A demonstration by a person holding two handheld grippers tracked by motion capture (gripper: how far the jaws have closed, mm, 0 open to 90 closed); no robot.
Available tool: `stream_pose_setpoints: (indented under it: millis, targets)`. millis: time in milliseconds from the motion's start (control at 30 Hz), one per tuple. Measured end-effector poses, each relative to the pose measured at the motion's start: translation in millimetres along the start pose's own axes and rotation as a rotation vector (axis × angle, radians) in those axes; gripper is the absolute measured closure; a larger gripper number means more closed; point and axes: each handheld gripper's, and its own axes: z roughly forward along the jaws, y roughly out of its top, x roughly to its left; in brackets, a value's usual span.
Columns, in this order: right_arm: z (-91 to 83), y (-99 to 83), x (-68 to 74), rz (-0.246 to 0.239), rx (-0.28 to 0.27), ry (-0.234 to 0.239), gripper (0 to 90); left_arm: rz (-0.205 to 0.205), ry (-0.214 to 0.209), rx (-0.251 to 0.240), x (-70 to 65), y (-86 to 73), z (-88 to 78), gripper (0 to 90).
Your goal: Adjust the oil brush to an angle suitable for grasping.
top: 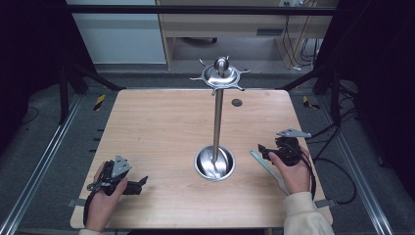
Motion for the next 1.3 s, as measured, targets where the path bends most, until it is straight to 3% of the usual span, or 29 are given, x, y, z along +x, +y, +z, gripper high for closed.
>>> stream_pose_setpoints:
  millis: [267,467,500,533,600,800,1300]
  targets:
    - [3.0,-2.1,12.7,-0.080,0.042,0.026,37.8,-0.002,-0.001,-0.002,-0.3,0.3,0.5,2.7]
    - [7.6,-5.4,20.3,-0.163,0.086,0.053,59.4,0.000,-0.001,0.000,-0.3,0.3,0.5,2.6]
    - [7.6,-5.4,20.3,-0.163,0.086,0.053,59.4,0.000,-0.001,0.000,-0.3,0.3,0.5,2.6]
    - [9.5,-6.9,22.2,-0.181,0.112,0.055,66.7,0.002,-0.002,0.001,-0.4,0.3,0.6,2.6]
    - [12.1,-8.9,23.1,-0.198,0.134,0.051,72.9,0.002,-0.003,0.001,-0.6,0.4,0.9,2.6]
    - [19.1,-14.4,21.2,-0.216,0.194,0.036,88.8,0.002,-0.002,-0.001,-0.4,0.4,0.8,2.7]
    - [33.5,-23.8,22.4,-0.270,0.285,0.028,90.0,0.005,-0.003,0.001,-0.6,0.6,0.6,2.7]
